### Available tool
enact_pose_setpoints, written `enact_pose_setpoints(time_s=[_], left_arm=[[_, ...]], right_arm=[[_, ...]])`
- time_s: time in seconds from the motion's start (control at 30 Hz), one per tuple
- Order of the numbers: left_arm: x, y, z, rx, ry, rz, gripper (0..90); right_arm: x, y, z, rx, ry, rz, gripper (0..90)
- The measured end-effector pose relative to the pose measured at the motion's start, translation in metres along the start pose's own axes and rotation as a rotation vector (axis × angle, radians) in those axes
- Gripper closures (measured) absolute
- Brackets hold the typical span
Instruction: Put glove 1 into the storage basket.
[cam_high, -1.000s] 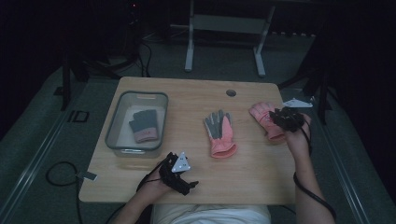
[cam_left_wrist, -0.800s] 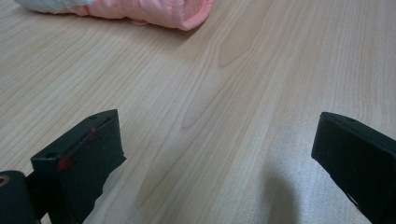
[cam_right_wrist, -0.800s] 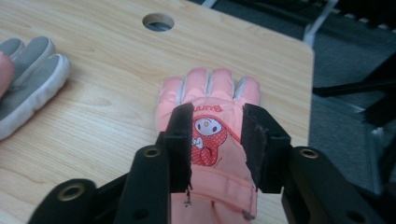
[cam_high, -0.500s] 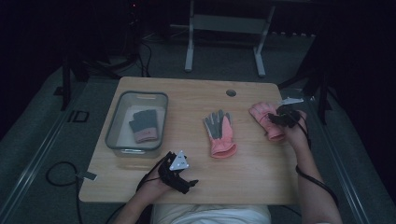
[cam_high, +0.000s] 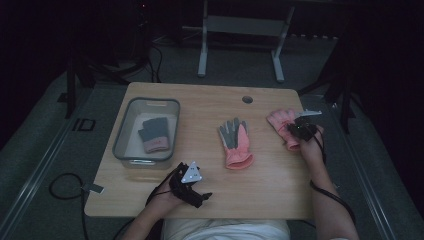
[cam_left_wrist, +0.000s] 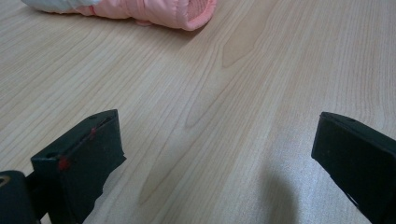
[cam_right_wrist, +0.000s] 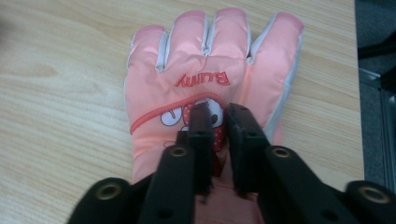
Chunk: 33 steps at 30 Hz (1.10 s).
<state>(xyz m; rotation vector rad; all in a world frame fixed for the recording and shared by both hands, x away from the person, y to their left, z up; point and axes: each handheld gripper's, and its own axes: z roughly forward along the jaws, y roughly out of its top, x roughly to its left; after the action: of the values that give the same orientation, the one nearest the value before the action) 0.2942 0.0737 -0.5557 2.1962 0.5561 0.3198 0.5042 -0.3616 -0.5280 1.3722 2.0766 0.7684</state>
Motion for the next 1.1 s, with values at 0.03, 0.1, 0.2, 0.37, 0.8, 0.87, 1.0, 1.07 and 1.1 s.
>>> enact_pose_setpoints(time_s=[0.03, 0.1, 0.2, 0.37, 0.8, 0.87, 1.0, 1.07, 1.1], left_arm=[[0.0, 0.0, 0.0, 0.0, -0.001, 0.0, 1.6], [0.001, 0.0, 0.0, 0.0, -0.001, -0.001, 1.6], [0.001, -0.001, 0.0, -0.003, -0.005, -0.011, 1.6], [0.001, 0.0, 0.0, -0.006, -0.006, -0.01, 1.6], [0.001, 0.0, 0.0, -0.005, -0.006, 0.0, 1.6], [0.001, 0.0, -0.001, -0.004, -0.006, 0.0, 1.6], [0.001, 0.0, -0.001, -0.007, -0.008, 0.0, 1.6], [0.001, 0.001, -0.001, -0.006, -0.008, 0.004, 1.6], [0.001, 0.001, 0.0, -0.004, -0.007, 0.007, 1.6]], right_arm=[[0.001, 0.001, -0.001, -0.003, -0.005, 0.012, 83.5], [0.001, 0.001, -0.004, -0.016, -0.024, 0.048, 85.7], [0.005, 0.002, -0.011, -0.028, -0.044, 0.078, 86.9], [0.017, 0.002, -0.029, -0.045, -0.049, 0.105, 87.2], [0.061, 0.004, -0.095, -0.127, -0.075, 0.217, 87.2], [0.065, 0.003, -0.104, -0.135, -0.073, 0.245, 87.3], [0.076, 0.0, -0.114, -0.139, -0.082, 0.257, 87.2], [0.082, -0.005, -0.114, -0.133, -0.08, 0.261, 87.2], [0.085, -0.007, -0.114, -0.131, -0.084, 0.262, 87.2]])
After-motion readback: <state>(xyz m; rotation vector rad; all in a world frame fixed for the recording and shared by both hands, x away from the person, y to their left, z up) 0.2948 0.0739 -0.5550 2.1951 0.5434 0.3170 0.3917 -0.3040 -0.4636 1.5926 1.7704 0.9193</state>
